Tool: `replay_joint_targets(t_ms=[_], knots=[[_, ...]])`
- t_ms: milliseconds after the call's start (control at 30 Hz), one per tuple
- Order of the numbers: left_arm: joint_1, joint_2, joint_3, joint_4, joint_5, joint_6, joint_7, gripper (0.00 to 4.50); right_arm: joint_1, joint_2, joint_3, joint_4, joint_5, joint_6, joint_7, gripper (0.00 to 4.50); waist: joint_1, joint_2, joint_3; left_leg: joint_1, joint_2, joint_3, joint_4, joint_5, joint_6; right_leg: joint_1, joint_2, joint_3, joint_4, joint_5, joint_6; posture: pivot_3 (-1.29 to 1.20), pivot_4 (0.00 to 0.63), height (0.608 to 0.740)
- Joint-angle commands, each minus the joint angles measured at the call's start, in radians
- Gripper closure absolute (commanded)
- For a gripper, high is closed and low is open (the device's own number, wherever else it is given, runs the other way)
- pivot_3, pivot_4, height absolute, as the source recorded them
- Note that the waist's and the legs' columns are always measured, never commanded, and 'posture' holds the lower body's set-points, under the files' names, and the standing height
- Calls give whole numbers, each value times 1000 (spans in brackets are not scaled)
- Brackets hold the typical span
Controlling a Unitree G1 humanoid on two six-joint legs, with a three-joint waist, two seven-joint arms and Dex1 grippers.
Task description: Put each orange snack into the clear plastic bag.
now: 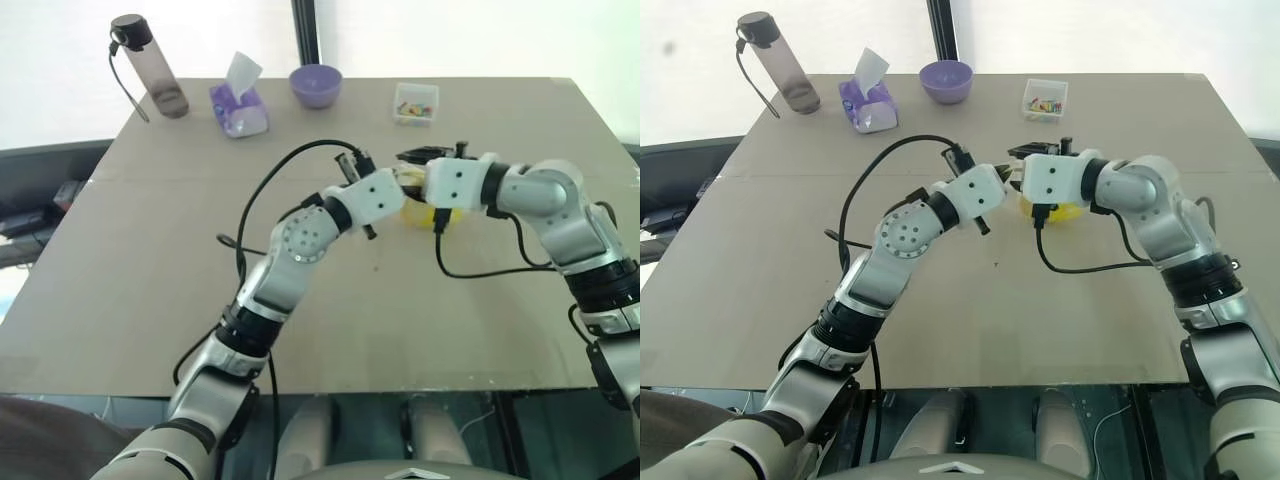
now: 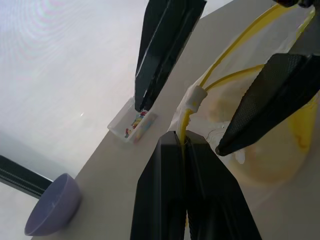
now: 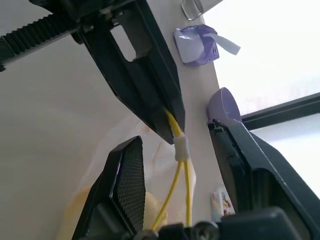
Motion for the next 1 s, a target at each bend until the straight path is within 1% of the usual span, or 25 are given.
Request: replay_joint_targets(t_ms=[33,533,967,1000], knots=[[-11,0,13,-52,5,-4,5,4500,-22,-2,-26,-24,13,-15,-1,2133,0,0,0,0,0,0,0,0,0,0,0,0,0,0,0,0,150,740],[-10,-3,13,-21,4,-8,14,4500,6,-44,-66,-66,40,30,13,2133,0,0,0,0,0,0,0,0,0,0,0,0,0,0,0,0,150,740],[-4,-17,19,-13,-6,0,20,4500,15,-64,-63,-83,55,47,16,2133,0,0,0,0,0,0,0,0,0,0,0,0,0,0,0,0,150,740],[-3,-18,19,-13,-6,0,20,4500,15,-64,-62,-84,57,48,18,2357,0,0,0,0,0,0,0,0,0,0,0,0,0,0,0,0,150,740]])
